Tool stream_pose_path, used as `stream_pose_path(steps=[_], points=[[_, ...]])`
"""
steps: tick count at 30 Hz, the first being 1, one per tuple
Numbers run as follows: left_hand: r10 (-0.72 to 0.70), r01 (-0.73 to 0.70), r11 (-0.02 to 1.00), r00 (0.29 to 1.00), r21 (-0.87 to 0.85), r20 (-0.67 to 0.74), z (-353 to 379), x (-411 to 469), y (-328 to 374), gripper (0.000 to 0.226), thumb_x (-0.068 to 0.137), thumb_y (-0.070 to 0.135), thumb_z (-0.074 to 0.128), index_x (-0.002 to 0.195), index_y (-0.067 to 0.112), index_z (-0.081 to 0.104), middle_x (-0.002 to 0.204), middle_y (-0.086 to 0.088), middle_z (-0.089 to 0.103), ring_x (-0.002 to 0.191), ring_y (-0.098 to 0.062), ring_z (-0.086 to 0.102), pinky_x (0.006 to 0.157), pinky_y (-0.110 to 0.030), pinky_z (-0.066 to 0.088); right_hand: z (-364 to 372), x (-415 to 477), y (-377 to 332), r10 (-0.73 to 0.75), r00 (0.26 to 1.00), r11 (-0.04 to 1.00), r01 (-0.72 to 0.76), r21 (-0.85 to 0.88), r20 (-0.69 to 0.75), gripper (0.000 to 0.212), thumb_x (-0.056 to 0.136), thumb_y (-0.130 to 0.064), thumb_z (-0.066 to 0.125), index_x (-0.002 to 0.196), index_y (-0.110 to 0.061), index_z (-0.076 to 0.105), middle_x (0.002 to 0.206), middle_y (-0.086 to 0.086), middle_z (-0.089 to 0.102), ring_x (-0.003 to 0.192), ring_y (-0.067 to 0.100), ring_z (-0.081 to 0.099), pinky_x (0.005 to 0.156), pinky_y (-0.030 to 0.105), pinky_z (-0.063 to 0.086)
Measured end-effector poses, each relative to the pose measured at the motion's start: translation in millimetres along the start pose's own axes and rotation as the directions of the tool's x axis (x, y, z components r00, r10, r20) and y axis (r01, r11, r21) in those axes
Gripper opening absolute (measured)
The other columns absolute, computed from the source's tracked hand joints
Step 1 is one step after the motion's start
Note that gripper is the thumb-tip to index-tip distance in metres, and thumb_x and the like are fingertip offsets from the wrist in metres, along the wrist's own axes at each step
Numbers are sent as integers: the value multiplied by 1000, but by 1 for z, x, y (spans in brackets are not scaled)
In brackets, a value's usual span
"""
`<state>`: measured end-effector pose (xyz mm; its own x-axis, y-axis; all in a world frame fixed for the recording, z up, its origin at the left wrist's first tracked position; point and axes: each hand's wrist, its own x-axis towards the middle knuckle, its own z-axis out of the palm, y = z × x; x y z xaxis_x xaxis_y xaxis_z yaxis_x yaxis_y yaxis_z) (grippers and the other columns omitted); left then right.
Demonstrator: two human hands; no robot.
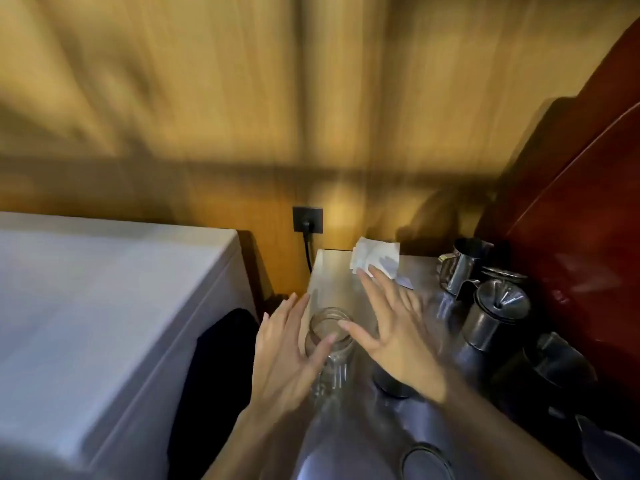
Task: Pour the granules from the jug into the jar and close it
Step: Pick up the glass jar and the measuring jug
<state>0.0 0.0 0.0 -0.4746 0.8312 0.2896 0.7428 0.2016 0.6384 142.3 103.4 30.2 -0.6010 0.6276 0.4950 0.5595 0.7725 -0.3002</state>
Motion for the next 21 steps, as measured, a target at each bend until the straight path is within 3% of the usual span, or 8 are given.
stream_pose_path(steps=[5,10,13,17,21], points=[[-79,86,995,990,-51,117,18,-10,-9,92,73,71,57,147,28,21,150,2,37,137,-18,31,115,-42,22,24,-9,5,-27,991,1000,25,17,133,71,87,-58,44,141,-15,27,149,7,31,133,22,28,104,39,22],[-162,181,974,976,-136,144,31,-8,-15,92,71,51,74,145,28,24,142,2,45,131,-22,43,108,-39,36,37,-12,7,-3,969,1000,-1,15,248,62,88,-59,41,135,-18,33,129,6,54,119,19,40,98,33,18],[-171,196,962,975,-188,142,33,-8,-18,76,73,36,77,137,31,37,126,10,49,119,-15,50,95,-26,37,38,-11,6,33,976,999,-36,11,217,56,87,-56,45,126,-16,43,117,7,62,111,22,45,93,33,19],[-166,231,919,961,-319,219,24,-6,-24,62,73,17,78,123,39,47,115,21,52,105,10,48,78,-3,33,30,-12,5,37,980,998,-47,44,196,49,84,-56,51,114,-16,51,108,4,64,104,21,49,87,33,21],[-83,221,905,930,-364,357,12,-3,-26,59,73,-4,72,114,33,53,118,10,58,104,21,47,76,6,34,26,-20,5,29,976,998,-38,41,215,53,82,-59,51,115,-17,52,110,3,64,104,20,49,86,33,19]])
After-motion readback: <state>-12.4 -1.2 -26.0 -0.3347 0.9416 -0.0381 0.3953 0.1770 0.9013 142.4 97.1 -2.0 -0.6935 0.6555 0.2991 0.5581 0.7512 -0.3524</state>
